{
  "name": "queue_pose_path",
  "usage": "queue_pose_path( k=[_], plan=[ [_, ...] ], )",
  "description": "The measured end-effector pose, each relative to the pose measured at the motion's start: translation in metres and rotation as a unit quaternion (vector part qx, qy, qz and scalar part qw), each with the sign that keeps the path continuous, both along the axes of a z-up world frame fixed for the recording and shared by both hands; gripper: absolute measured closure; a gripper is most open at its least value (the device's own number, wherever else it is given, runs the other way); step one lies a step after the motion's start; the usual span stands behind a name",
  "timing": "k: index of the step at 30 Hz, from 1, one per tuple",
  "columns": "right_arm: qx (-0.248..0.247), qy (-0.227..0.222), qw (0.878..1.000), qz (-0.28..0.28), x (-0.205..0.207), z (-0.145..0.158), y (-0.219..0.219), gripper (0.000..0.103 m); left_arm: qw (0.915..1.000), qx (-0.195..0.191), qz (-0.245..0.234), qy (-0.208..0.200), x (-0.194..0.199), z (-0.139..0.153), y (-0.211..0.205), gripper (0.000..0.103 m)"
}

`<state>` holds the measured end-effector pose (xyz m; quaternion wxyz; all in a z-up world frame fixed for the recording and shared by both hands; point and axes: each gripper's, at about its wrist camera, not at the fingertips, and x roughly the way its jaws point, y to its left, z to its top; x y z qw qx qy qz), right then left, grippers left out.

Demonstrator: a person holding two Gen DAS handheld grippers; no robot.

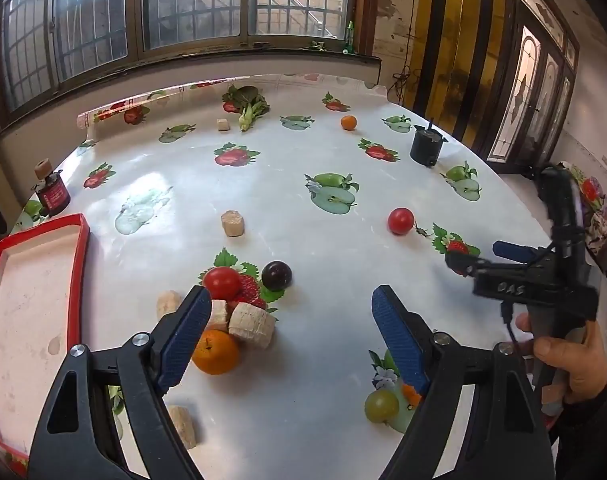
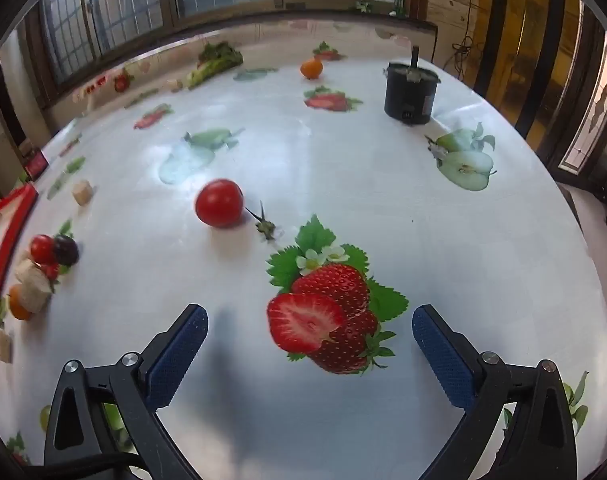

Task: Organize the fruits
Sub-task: 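Move both grippers open toward the cluster of fruit on the table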

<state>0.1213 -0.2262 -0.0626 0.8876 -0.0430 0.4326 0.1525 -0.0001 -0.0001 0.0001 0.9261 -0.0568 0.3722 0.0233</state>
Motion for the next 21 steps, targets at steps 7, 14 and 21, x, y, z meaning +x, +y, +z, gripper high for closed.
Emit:
queue_pose_path(
  k=[7,14,21],
  plan=[
    [0.194,0.080,0.976,0.055,-0.008,0.029,0.003,0.001,0.9997,0.021,0.012,0.001,0.000,0.003,-0.002,0.020],
    [0.256,0.079,0.959,0.088,-0.015,0.062,0.010,0.001,0.9989,0.004,0.043,-0.016,-0.016,0.016,0.029,0.020],
    [0.170,0.041,0.983,0.057,-0.015,0.079,0.015,0.000,0.9971,0.015,0.071,-0.020,-0.030,0.022,0.051,0.020]
  ],
)
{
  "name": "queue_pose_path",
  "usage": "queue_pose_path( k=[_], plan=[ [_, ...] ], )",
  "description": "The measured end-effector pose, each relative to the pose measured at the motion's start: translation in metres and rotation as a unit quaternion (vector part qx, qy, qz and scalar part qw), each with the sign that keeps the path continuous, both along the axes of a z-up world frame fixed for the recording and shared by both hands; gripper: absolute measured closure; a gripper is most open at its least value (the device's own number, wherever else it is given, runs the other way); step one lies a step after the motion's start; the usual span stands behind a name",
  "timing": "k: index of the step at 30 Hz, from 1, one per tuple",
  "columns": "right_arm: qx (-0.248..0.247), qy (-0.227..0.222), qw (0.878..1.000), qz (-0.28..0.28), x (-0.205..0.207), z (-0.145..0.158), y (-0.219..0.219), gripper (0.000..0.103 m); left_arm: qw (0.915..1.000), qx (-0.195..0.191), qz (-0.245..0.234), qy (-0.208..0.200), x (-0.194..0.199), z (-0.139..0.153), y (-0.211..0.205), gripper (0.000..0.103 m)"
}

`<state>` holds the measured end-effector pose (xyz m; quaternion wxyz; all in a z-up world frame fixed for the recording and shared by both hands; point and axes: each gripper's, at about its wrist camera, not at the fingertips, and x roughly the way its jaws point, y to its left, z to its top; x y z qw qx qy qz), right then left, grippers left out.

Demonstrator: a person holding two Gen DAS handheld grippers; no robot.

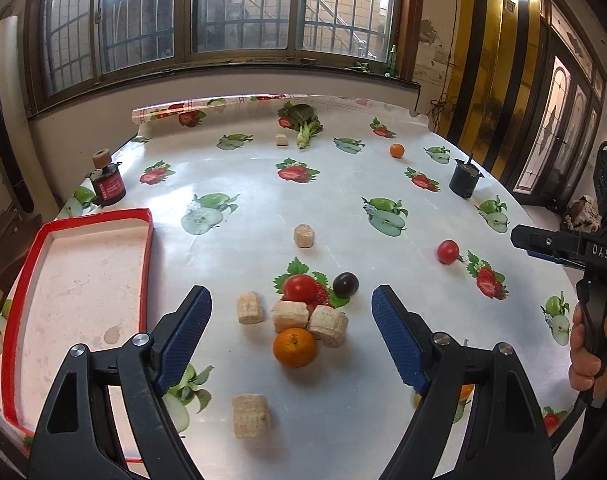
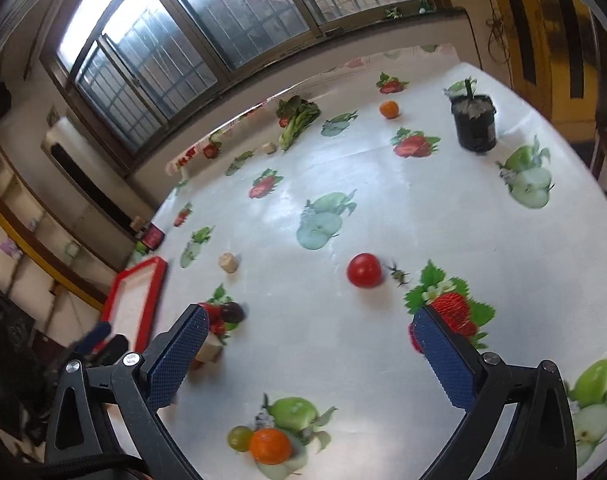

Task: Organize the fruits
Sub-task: 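Move both grippers open toward the cluster of fruit on the table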

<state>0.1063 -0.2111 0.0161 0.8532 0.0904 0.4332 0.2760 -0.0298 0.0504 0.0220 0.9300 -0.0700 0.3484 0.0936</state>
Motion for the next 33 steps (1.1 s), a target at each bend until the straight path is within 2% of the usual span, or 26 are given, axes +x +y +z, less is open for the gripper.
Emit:
queue_pose_path(
  k=[3,10,12,17,33],
  plan=[
    [-0.055,-0.031,0.998,0.016,-0.007,0.005,0.007,0.000,0.9999,0.015,0.006,0.000,-0.008,0.001,0.004,0.020],
    [-0.127,-0.094,0.985,0.075,-0.034,0.015,0.026,0.000,0.9967,0.073,0.031,-0.016,-0.025,0.011,0.003,0.020],
    [-0.136,-0.109,0.980,0.092,-0.041,0.018,0.030,0.000,0.9950,0.088,0.043,-0.021,-0.030,0.015,0.005,0.020],
    [-0.152,-0.140,0.972,0.112,-0.055,0.024,0.038,0.000,0.9934,0.094,0.059,-0.028,-0.038,0.021,0.010,0.020],
    [-0.186,-0.168,0.956,0.156,-0.077,0.025,0.062,0.000,0.9921,0.094,0.078,-0.030,-0.045,0.026,0.016,0.020]
  ],
)
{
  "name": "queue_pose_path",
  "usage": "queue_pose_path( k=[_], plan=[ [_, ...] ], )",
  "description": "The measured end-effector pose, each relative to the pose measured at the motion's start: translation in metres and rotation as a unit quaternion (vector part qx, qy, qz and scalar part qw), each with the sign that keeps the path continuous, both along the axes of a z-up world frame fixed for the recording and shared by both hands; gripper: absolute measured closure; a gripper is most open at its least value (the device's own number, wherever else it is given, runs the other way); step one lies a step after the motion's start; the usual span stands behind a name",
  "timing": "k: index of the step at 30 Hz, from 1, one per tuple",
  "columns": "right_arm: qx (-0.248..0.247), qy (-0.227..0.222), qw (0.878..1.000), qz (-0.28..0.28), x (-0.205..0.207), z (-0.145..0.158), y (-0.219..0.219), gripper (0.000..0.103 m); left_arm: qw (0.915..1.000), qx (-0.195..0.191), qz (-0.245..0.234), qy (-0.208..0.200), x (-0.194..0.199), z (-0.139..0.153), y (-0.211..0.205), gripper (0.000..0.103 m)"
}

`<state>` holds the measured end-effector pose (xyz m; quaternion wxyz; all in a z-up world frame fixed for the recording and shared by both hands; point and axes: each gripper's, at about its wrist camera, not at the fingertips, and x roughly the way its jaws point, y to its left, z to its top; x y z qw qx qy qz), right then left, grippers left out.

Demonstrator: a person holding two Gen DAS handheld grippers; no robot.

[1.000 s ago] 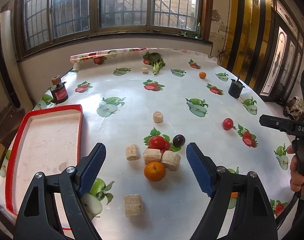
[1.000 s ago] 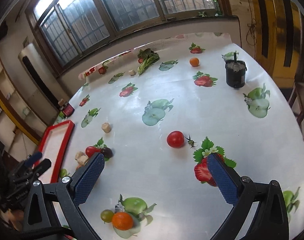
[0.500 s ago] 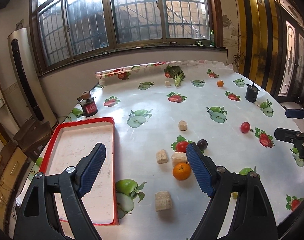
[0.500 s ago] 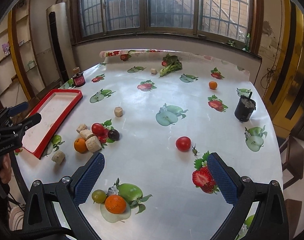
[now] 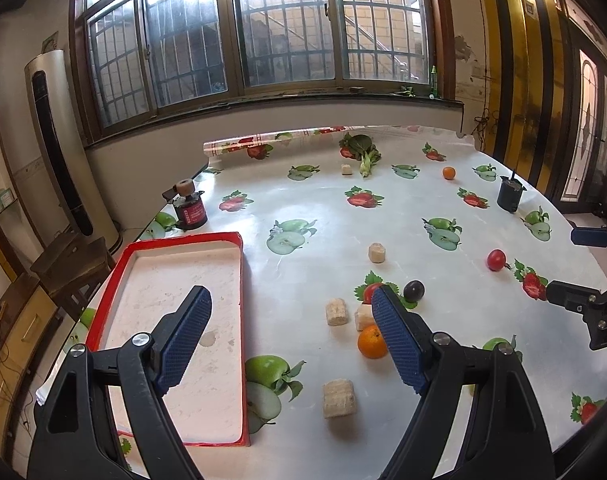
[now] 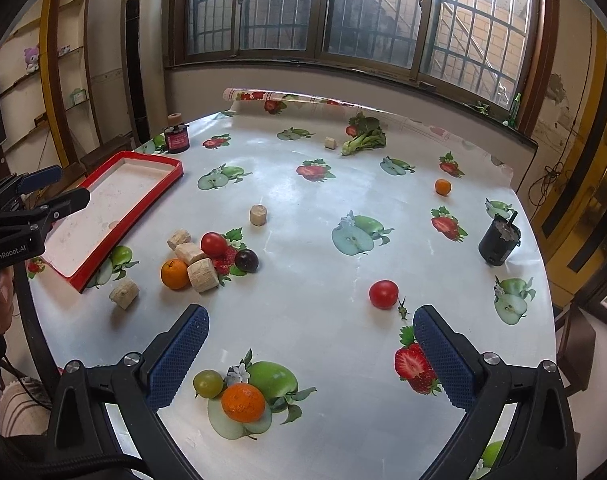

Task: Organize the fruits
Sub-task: 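Move both grippers open toward the cluster of fruit on the table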

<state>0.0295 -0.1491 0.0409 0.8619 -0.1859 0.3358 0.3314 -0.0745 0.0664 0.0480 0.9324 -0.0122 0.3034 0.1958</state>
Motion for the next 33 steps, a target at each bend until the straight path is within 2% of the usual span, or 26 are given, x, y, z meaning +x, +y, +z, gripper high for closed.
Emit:
queue_pose_path(
  k=[26,33],
  plan=[
    [0.006,0.002,1.000,-0.005,0.003,0.000,-0.006,0.000,1.0000,-0.007,0.000,-0.004,-0.002,0.001,0.004,0.020],
    [0.012,0.011,1.000,-0.009,0.012,-0.005,-0.010,0.000,0.9988,-0.039,-0.024,0.014,0.006,-0.012,0.004,0.020]
  ],
)
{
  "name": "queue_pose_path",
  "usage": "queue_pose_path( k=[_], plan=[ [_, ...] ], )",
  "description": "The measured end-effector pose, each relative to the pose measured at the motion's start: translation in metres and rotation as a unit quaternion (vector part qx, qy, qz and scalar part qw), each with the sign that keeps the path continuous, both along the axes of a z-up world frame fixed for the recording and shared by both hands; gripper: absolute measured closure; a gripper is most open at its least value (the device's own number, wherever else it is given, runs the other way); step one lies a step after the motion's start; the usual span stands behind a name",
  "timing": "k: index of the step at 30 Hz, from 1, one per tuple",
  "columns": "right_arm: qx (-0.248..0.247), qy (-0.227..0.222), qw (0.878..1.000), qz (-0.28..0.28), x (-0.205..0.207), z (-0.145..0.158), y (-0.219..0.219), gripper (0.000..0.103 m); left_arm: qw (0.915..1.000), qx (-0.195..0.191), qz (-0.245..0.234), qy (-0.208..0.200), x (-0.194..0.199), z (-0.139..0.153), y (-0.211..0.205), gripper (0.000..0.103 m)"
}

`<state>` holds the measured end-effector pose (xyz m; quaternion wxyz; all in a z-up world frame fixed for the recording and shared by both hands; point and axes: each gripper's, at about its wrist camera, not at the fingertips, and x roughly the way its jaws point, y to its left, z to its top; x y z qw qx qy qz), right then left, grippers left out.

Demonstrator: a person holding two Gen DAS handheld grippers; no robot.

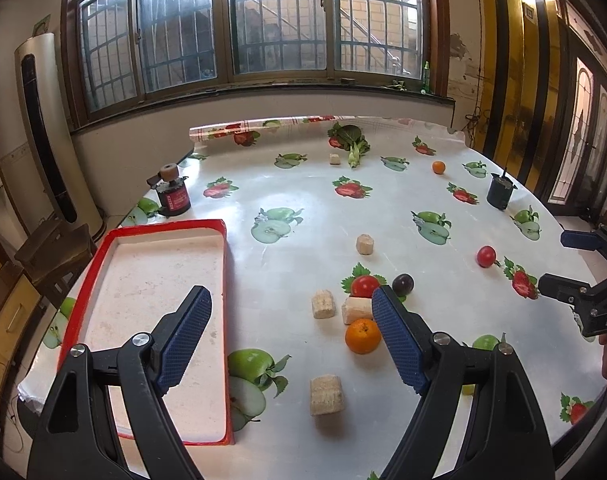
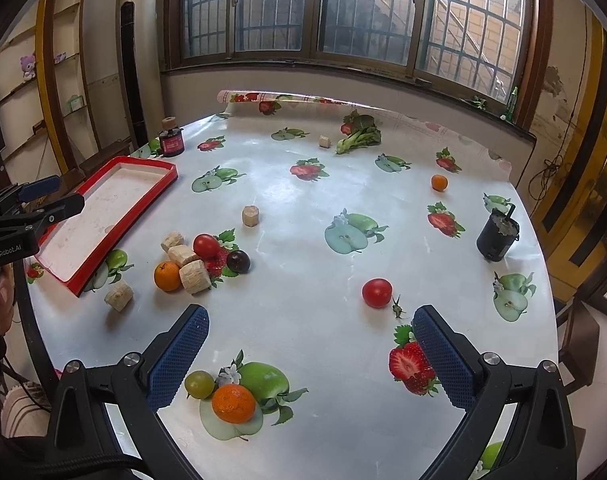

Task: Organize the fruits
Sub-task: 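Move both grippers open toward the cluster of fruit on the table, then grasp the red tomato with the right gripper while the left grasps a beige chunk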

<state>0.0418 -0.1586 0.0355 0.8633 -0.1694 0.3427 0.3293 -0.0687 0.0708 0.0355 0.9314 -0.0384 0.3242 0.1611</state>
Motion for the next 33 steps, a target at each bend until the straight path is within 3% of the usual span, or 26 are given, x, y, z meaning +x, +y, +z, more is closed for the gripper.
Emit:
queue_pose_path(
  k=[9,18,21,22,25,27,30,31,33],
  plan=[
    [-0.004,0.047,0.999,-0.021,0.031,-0.038,-0.006,0.000,0.9954,-0.021,-0.052,0.077,0.006,-0.052,-0.014,0.020],
    [0.032,0.115,0.991,-0.064,0.090,-0.076,-0.018,0.007,0.9899,-0.032,-0.062,0.124,0.013,-0.085,-0.011,0.022],
    [0.039,0.134,0.987,-0.080,0.111,-0.088,-0.017,0.017,0.9862,-0.039,-0.070,0.145,0.020,-0.096,-0.011,0.038],
    [0.038,0.137,0.986,-0.085,0.117,-0.092,-0.015,0.020,0.9843,-0.043,-0.073,0.155,0.023,-0.101,-0.011,0.051],
    [0.032,0.143,0.985,-0.091,0.131,-0.102,-0.009,0.031,0.9832,-0.058,-0.080,0.154,0.024,-0.105,-0.009,0.061],
    [0.023,0.127,0.987,-0.096,0.136,-0.104,-0.004,0.033,0.9835,-0.056,-0.081,0.151,0.024,-0.104,-0.008,0.072],
    [0.003,0.105,0.989,-0.100,0.139,-0.105,0.002,0.045,0.9837,-0.057,-0.084,0.149,0.024,-0.104,-0.008,0.075],
    [-0.003,0.099,0.990,-0.101,0.138,-0.105,0.003,0.057,0.9838,-0.057,-0.084,0.148,0.024,-0.104,-0.008,0.075],
    [-0.003,0.099,0.990,-0.098,0.137,-0.104,0.003,0.069,0.9834,-0.063,-0.088,0.145,0.022,-0.103,-0.007,0.075]
  ],
)
